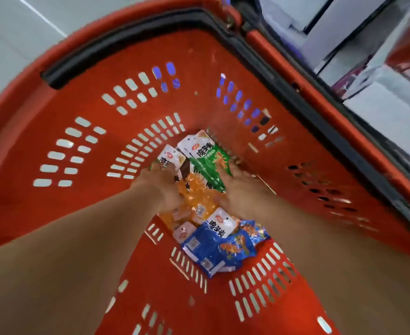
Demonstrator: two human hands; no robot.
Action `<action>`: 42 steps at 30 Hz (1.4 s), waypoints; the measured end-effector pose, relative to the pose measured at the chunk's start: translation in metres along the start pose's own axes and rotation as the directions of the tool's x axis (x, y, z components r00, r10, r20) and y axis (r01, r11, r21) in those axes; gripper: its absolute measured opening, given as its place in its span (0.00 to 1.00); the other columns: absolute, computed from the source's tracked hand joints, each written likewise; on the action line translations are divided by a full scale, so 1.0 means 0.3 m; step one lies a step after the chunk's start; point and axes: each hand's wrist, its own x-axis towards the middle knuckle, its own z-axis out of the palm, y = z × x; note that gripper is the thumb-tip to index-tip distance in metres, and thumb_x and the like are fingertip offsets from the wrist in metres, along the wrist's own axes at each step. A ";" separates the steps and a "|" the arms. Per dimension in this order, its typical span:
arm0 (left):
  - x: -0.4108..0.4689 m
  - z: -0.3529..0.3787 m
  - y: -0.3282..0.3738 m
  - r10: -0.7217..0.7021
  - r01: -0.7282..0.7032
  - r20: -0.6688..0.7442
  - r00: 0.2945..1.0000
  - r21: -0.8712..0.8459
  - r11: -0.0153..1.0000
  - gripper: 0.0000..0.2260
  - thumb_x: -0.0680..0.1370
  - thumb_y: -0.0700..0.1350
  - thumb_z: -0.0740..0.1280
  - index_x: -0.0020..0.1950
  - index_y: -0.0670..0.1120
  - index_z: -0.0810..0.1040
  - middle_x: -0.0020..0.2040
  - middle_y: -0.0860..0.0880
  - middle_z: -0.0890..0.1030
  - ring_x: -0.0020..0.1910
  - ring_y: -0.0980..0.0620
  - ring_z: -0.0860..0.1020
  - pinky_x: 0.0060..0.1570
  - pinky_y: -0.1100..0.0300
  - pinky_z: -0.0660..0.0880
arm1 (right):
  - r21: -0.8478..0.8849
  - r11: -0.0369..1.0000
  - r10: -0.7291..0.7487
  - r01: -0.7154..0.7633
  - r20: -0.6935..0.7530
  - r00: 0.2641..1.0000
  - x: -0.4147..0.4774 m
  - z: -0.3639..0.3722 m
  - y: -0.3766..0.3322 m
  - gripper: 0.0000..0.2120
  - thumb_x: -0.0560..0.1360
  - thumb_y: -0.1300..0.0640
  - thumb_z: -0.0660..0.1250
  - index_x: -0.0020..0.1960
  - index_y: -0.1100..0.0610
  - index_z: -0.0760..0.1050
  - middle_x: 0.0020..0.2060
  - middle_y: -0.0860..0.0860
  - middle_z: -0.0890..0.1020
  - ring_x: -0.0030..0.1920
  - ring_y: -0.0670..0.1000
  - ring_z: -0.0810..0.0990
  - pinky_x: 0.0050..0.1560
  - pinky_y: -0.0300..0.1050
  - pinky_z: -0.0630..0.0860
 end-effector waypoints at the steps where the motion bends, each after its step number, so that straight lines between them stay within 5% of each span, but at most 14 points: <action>1: 0.030 0.019 -0.008 -0.010 0.010 0.001 1.000 0.004 1.000 0.45 0.78 0.54 0.74 0.85 0.51 0.48 0.85 0.42 0.46 0.82 0.33 0.55 0.76 0.38 0.65 | 0.000 1.000 0.017 -0.017 0.005 1.000 0.020 0.028 0.012 0.45 0.82 0.34 0.58 0.83 0.48 0.31 0.83 0.55 0.36 0.83 0.63 0.47 0.81 0.59 0.50; 5: 0.107 0.100 -0.034 -0.011 0.010 0.009 1.000 0.023 1.000 0.41 0.78 0.61 0.70 0.84 0.50 0.56 0.85 0.43 0.43 0.83 0.33 0.46 0.79 0.34 0.56 | -0.038 0.998 0.045 -0.048 -0.083 0.996 0.031 0.143 0.023 0.44 0.82 0.35 0.58 0.83 0.48 0.32 0.83 0.55 0.40 0.83 0.62 0.46 0.80 0.61 0.49; 9: 0.144 0.164 -0.035 -0.159 0.156 0.010 0.987 -0.259 0.953 0.41 0.81 0.62 0.66 0.86 0.49 0.49 0.85 0.42 0.39 0.82 0.30 0.49 0.80 0.36 0.56 | 0.066 0.997 0.044 -0.030 -0.232 0.972 -0.021 0.239 -0.023 0.33 0.82 0.36 0.58 0.83 0.45 0.53 0.78 0.55 0.60 0.79 0.59 0.55 0.77 0.59 0.56; 13: 0.171 0.179 -0.044 -0.218 0.155 -0.147 0.965 -0.349 0.924 0.28 0.81 0.59 0.64 0.78 0.47 0.67 0.76 0.39 0.68 0.74 0.35 0.67 0.72 0.38 0.69 | 0.333 0.941 0.198 -0.059 -0.403 0.894 -0.025 0.290 -0.035 0.19 0.82 0.40 0.62 0.70 0.46 0.75 0.69 0.54 0.70 0.70 0.58 0.67 0.69 0.55 0.67; 16: 0.176 0.173 -0.044 -0.245 0.149 -0.209 0.947 -0.391 0.908 0.32 0.81 0.62 0.65 0.80 0.48 0.64 0.79 0.40 0.65 0.77 0.36 0.64 0.75 0.38 0.65 | 0.544 0.827 0.395 -0.142 -0.382 0.835 0.020 0.277 0.003 0.25 0.82 0.39 0.63 0.74 0.50 0.70 0.77 0.55 0.65 0.76 0.58 0.64 0.72 0.55 0.68; 20: 0.194 0.193 -0.020 -0.254 0.149 -0.185 0.949 -0.444 0.883 0.34 0.84 0.61 0.60 0.85 0.49 0.53 0.85 0.42 0.52 0.82 0.36 0.54 0.79 0.36 0.57 | 0.534 0.823 0.405 -0.195 -0.310 0.860 0.074 0.282 0.024 0.32 0.82 0.40 0.62 0.82 0.46 0.58 0.80 0.54 0.59 0.79 0.58 0.59 0.76 0.57 0.63; 26: 0.213 0.213 0.055 -0.282 0.173 -0.132 0.950 -0.529 0.831 0.29 0.84 0.65 0.55 0.81 0.50 0.64 0.78 0.38 0.65 0.76 0.35 0.64 0.74 0.38 0.66 | 0.562 0.761 0.535 -0.323 -0.264 0.803 0.099 0.275 -0.006 0.25 0.76 0.34 0.69 0.72 0.37 0.71 0.70 0.54 0.69 0.73 0.58 0.66 0.73 0.57 0.62; 35: 0.181 0.234 0.119 -0.336 0.209 -0.028 0.941 -0.734 0.646 0.45 0.72 0.63 0.77 0.81 0.50 0.59 0.76 0.43 0.65 0.75 0.37 0.68 0.72 0.41 0.70 | 0.613 0.691 0.572 -0.383 -0.141 0.808 0.063 0.271 0.009 0.49 0.66 0.27 0.74 0.79 0.45 0.60 0.74 0.58 0.67 0.75 0.62 0.64 0.73 0.57 0.66; 39: 0.182 0.263 0.131 -0.280 0.134 -0.023 0.960 -0.838 0.530 0.38 0.69 0.57 0.81 0.74 0.52 0.67 0.67 0.49 0.79 0.67 0.43 0.77 0.65 0.50 0.76 | 0.625 0.651 0.578 -0.432 -0.038 0.815 0.068 0.293 0.015 0.45 0.63 0.25 0.69 0.73 0.44 0.66 0.72 0.52 0.74 0.74 0.61 0.69 0.71 0.63 0.66; 42: 0.172 0.282 0.143 -0.227 0.122 0.001 0.974 -0.846 0.519 0.42 0.63 0.58 0.82 0.72 0.54 0.68 0.63 0.51 0.82 0.64 0.44 0.79 0.64 0.46 0.77 | 0.776 0.558 0.484 -0.296 -0.014 0.875 0.049 0.300 0.023 0.30 0.68 0.35 0.74 0.66 0.41 0.70 0.57 0.44 0.83 0.59 0.52 0.81 0.63 0.55 0.77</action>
